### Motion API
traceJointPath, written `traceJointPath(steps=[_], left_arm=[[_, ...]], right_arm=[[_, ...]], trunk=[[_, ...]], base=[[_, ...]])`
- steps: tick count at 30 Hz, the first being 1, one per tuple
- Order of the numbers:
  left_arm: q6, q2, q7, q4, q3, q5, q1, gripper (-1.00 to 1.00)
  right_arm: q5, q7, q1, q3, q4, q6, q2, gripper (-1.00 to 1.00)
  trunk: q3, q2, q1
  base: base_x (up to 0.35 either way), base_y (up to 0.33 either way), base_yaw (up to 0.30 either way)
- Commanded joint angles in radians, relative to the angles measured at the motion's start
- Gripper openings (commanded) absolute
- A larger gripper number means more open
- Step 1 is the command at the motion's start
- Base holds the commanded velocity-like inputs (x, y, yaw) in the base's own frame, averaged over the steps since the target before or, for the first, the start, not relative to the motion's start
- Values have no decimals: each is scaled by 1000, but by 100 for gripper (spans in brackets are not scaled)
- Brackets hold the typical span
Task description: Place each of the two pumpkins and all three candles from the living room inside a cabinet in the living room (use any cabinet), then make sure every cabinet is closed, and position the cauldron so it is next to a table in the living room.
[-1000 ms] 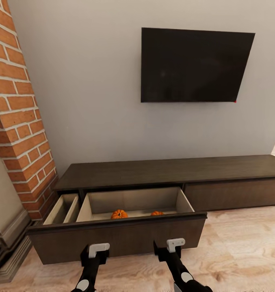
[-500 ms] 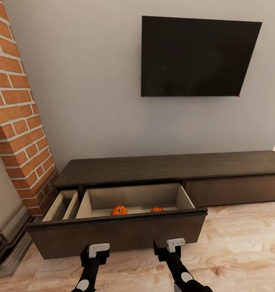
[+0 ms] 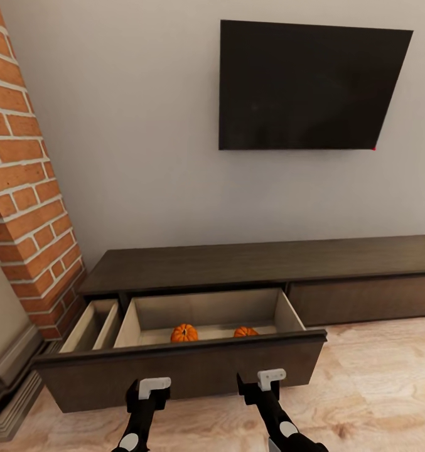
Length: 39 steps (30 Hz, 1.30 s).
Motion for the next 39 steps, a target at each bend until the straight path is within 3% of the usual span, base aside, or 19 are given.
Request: traceJointPath(steps=[1,39], left_arm=[[-4,1,7,1,-10,7,-1,100],[-4,2,26,0,-11,7,-1,100]], right_arm=[[-3,-8,-1,8,1,-3,0,100],[-3,-8,-1,8,1,-3,0,100]], trunk=[[-1,0,0],[-1,0,0]], base=[[110,6,0],[81,4,0]])
